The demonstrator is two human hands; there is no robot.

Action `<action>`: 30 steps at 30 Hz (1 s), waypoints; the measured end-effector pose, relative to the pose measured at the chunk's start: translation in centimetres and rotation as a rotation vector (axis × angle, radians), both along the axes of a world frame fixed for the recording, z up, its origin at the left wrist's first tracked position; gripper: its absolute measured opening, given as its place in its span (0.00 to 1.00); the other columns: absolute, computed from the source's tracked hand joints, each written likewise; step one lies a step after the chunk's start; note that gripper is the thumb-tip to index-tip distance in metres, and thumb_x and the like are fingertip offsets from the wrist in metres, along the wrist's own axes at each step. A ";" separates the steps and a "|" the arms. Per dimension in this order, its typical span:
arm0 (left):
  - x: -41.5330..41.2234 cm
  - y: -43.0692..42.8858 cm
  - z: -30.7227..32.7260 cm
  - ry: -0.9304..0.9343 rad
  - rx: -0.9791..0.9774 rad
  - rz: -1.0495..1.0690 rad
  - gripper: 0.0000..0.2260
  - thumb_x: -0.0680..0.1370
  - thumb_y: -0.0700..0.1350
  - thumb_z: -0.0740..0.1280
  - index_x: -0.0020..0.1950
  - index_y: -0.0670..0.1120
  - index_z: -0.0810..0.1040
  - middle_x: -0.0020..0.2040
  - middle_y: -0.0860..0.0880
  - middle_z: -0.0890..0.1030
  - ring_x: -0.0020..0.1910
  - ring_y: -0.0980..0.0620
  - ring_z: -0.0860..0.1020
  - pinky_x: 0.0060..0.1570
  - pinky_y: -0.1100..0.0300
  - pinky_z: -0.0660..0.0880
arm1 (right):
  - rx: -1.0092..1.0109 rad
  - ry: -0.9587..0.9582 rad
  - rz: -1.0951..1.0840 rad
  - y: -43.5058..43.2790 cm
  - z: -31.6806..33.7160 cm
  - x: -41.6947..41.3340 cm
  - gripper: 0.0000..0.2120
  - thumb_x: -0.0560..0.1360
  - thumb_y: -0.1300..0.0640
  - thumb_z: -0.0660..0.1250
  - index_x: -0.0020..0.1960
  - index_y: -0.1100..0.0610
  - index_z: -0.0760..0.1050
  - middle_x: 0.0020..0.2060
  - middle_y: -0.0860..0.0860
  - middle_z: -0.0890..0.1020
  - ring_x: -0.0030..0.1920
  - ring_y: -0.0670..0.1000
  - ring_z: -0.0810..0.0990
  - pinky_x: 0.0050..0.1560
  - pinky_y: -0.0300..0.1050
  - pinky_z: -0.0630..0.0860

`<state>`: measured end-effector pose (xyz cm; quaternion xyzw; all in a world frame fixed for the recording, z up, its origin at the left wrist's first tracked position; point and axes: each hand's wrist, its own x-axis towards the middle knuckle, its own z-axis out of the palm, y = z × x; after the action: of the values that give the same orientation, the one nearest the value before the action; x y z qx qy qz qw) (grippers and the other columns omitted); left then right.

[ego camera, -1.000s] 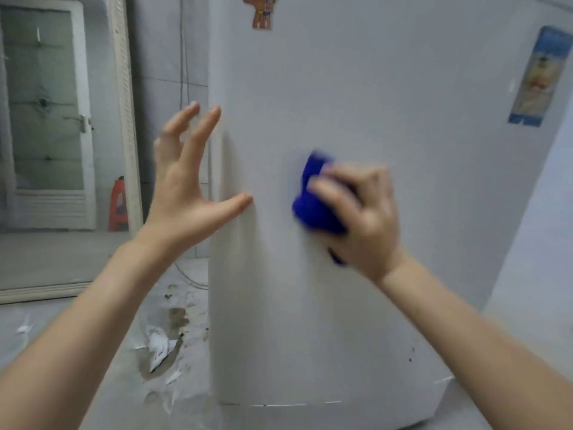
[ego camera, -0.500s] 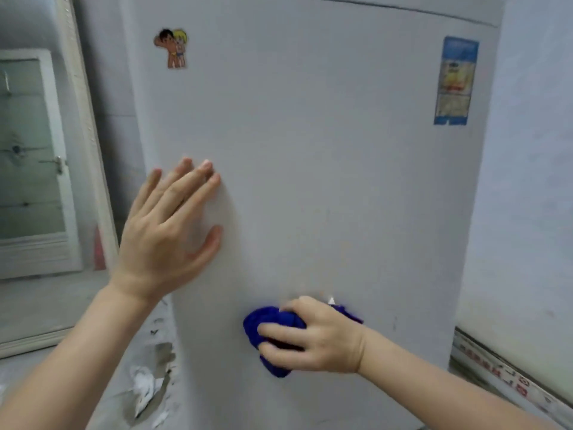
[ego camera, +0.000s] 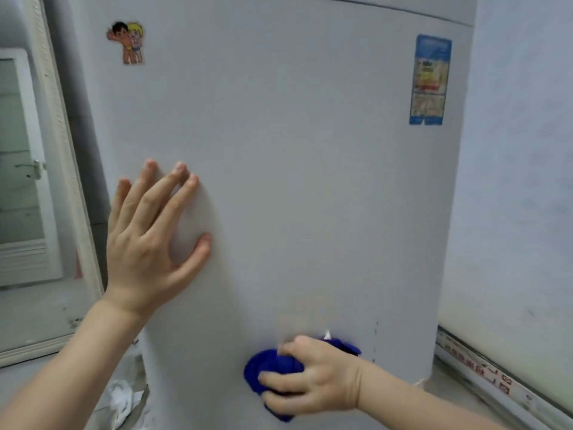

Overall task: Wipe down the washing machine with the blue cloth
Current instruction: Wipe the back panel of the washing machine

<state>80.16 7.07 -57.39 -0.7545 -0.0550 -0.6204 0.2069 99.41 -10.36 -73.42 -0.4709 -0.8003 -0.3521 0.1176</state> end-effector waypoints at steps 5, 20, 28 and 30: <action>0.0 -0.1 0.0 0.008 0.001 0.026 0.27 0.77 0.51 0.65 0.73 0.40 0.72 0.74 0.44 0.70 0.77 0.39 0.63 0.77 0.42 0.54 | 0.520 -0.151 0.157 0.9 6.5 1.2 0.12 0.78 0.58 0.70 0.59 0.57 0.73 0.60 0.55 0.75 0.53 0.55 0.80 0.54 0.53 0.76; 2.2 -1.1 -1.6 0.133 0.223 0.019 0.23 0.77 0.44 0.66 0.72 0.42 0.74 0.73 0.45 0.73 0.75 0.42 0.68 0.75 0.45 0.62 | 0.448 -0.230 0.204 0.7 1.3 2.1 0.13 0.73 0.64 0.74 0.55 0.57 0.75 0.55 0.54 0.80 0.42 0.57 0.77 0.48 0.48 0.76; 2.3 -1.3 -1.6 0.122 0.213 0.025 0.23 0.76 0.44 0.66 0.71 0.42 0.75 0.72 0.45 0.73 0.74 0.41 0.69 0.74 0.43 0.64 | 0.795 0.405 -0.016 -1.9 11.6 4.2 0.22 0.70 0.54 0.79 0.60 0.55 0.75 0.61 0.55 0.73 0.56 0.58 0.75 0.56 0.56 0.74; 2.2 -1.5 -1.6 0.125 0.203 0.026 0.23 0.76 0.44 0.66 0.71 0.43 0.74 0.72 0.46 0.73 0.74 0.42 0.69 0.74 0.43 0.64 | 0.994 0.702 -0.066 -1.1 13.2 3.7 0.24 0.69 0.52 0.80 0.60 0.54 0.74 0.59 0.57 0.74 0.59 0.55 0.74 0.60 0.56 0.73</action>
<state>82.40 5.56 -58.95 -0.7662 0.0113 -0.5718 0.2930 103.08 -11.44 -60.17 -0.4719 -0.4386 -0.5108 0.5693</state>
